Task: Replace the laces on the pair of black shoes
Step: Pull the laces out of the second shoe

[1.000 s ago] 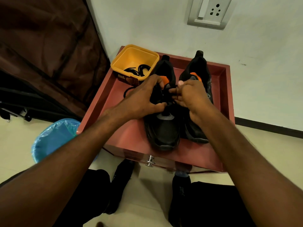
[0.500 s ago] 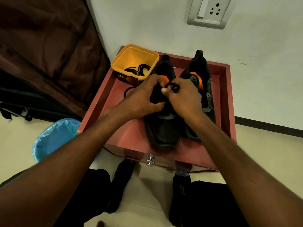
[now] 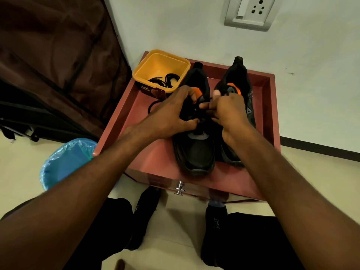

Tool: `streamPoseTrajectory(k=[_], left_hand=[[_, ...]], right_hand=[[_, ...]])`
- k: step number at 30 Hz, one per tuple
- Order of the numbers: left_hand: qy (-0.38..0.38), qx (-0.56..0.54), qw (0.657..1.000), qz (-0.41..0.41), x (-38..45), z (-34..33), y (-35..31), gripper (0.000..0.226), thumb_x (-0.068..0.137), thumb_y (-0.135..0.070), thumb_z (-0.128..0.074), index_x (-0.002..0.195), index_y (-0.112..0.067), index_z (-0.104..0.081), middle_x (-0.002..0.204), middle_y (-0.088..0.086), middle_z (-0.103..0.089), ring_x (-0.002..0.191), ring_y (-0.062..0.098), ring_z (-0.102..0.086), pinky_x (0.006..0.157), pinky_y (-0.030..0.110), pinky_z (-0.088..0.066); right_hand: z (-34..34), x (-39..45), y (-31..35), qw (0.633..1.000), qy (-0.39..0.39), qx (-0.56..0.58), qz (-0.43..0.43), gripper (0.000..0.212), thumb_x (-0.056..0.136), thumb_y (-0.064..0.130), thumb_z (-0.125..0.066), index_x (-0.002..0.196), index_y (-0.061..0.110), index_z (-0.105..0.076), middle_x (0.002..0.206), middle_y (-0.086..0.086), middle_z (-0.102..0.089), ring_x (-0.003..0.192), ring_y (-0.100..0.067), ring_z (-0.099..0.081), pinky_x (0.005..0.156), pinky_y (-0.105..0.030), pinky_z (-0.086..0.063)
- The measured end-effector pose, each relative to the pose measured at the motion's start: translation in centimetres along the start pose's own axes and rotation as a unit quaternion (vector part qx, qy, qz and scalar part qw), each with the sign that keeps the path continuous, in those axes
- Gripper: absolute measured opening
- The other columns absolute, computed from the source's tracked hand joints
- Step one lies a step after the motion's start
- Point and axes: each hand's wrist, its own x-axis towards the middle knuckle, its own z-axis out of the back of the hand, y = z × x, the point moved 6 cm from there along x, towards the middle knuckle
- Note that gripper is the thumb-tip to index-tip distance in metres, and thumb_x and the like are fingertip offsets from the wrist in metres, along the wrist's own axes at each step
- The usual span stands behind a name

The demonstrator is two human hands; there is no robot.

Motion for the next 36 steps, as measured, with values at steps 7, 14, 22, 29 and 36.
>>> streamPoseTrajectory(k=[7, 14, 22, 29, 36], left_hand=[[-0.002, 0.028, 1.0, -0.01, 0.0, 0.0, -0.3, 0.049, 0.087, -0.027, -0.078, 0.123, -0.023, -0.045, 0.121, -0.008, -0.051, 0.091, 0.003, -0.057, 0.07, 0.026, -0.052], [-0.028, 0.196, 0.978, -0.062, -0.2, 0.6, -1.1, 0.047, 0.09, -0.045, -0.075, 0.13, -0.025, -0.06, 0.169, 0.001, -0.012, 0.126, 0.03, -0.054, 0.091, 0.045, -0.056], [-0.077, 0.278, 0.954, -0.075, -0.6, 0.7, -3.3, 0.03, 0.089, -0.045, -0.073, 0.111, -0.025, -0.075, 0.127, 0.001, -0.045, 0.104, 0.022, -0.048, 0.075, 0.042, -0.054], [-0.086, 0.244, 0.961, -0.093, -0.1, 0.2, -3.7, 0.009, 0.087, -0.018, -0.079, 0.094, -0.012, -0.078, 0.102, 0.003, -0.052, 0.086, 0.017, -0.046, 0.062, 0.03, -0.036], [-0.07, 0.172, 0.98, -0.071, -0.3, 0.1, -2.7, 0.014, 0.091, -0.016, -0.072, 0.104, -0.011, -0.075, 0.1, -0.004, -0.055, 0.08, 0.012, -0.055, 0.06, 0.029, -0.048]], right_hand=[[0.5, -0.1, 0.6, 0.999, -0.016, -0.031, 0.021, 0.018, 0.103, 0.032, -0.052, 0.101, 0.017, -0.062, 0.094, -0.013, -0.075, 0.083, -0.026, -0.075, 0.078, -0.049, -0.061], [3.5, -1.7, 4.4, 0.974, -0.136, -0.045, 0.176, 0.027, 0.092, 0.003, -0.052, 0.115, 0.018, -0.053, 0.092, -0.003, -0.069, 0.069, -0.015, -0.071, 0.056, -0.023, -0.053], [5.5, -4.0, 5.4, 0.844, -0.245, -0.394, 0.27, 0.035, 0.09, 0.022, -0.064, 0.123, 0.016, -0.058, 0.135, -0.007, -0.048, 0.125, -0.023, -0.049, 0.096, -0.037, -0.044], [1.8, -4.6, 4.1, 0.81, 0.001, -0.461, 0.363, 0.063, 0.089, 0.046, -0.071, 0.145, 0.025, -0.051, 0.154, 0.0, -0.04, 0.145, -0.021, -0.036, 0.118, -0.055, -0.033], [0.6, -3.2, 1.3, 0.778, 0.128, -0.55, 0.276, 0.106, 0.076, 0.076, -0.07, 0.161, 0.044, -0.014, 0.17, 0.009, -0.016, 0.158, -0.015, -0.013, 0.123, -0.067, -0.006]])
